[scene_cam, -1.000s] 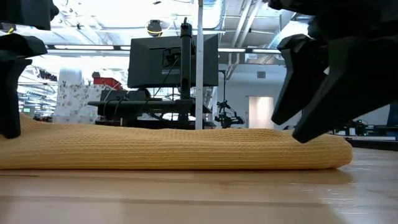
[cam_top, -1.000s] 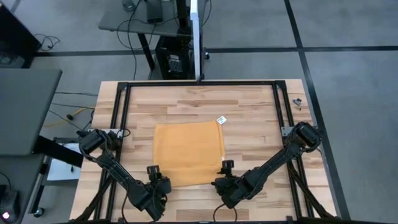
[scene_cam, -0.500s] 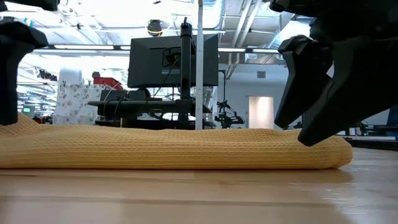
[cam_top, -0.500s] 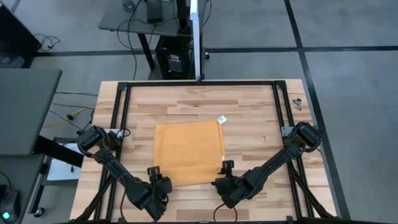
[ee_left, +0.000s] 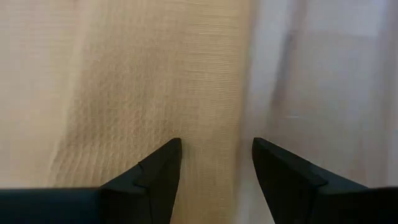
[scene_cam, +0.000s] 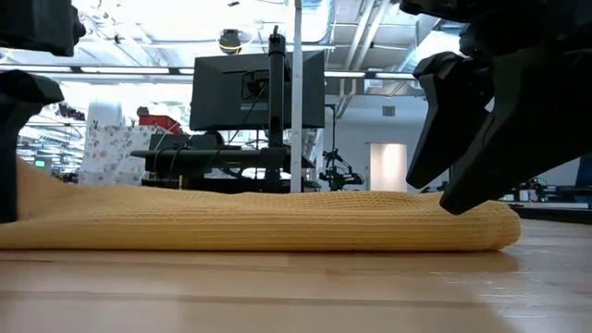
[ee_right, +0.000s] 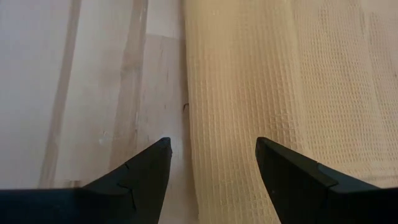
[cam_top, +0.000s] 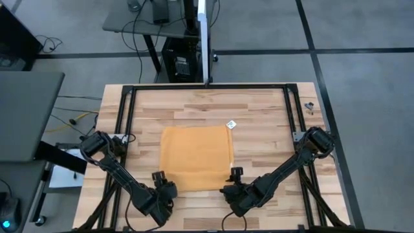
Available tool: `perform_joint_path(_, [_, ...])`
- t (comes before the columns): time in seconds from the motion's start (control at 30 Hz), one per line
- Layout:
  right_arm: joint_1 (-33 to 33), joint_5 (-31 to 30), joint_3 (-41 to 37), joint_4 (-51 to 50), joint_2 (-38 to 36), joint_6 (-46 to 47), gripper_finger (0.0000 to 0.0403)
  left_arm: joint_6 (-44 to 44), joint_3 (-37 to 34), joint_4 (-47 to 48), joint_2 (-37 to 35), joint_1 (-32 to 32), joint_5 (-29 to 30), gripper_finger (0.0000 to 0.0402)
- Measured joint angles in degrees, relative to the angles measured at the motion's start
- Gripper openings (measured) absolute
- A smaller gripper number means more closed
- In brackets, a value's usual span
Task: Roll towel
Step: Roll the yellow towel
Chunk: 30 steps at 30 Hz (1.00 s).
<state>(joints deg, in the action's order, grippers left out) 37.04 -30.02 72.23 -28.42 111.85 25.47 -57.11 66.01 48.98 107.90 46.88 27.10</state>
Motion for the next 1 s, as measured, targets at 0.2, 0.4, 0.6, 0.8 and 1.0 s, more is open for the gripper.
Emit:
perform_joint_path(0.2, [0.0, 0.0, -0.8, 0.5, 0.0, -4.8, 0.0228, 1.2, 0.0, 1.3, 0.0, -0.7, 1.6, 0.0182])
perform_joint_path(0.4, [-0.8, 0.0, -2.9, 3.4, 0.0, -4.1, 0.0228, 1.6, 0.0, 1.6, 0.0, -0.9, 2.9, 0.0182])
perform_joint_path(0.6, [-2.0, -1.4, -2.9, 5.8, 0.0, -4.4, 0.0228, 2.3, 0.0, 1.6, 0.0, -0.9, 3.2, 0.0182])
perform_joint_path(0.8, [-2.0, -0.8, -3.0, 7.8, 1.7, -4.3, 0.0228, 3.6, 0.0, 1.5, 0.0, -1.2, 3.3, 0.0182])
perform_joint_path(1.0, [-1.4, -0.1, -2.8, 8.7, 3.7, -5.4, 0.0228, 4.2, 0.0, 1.2, 0.0, -1.6, 3.3, 0.0182])
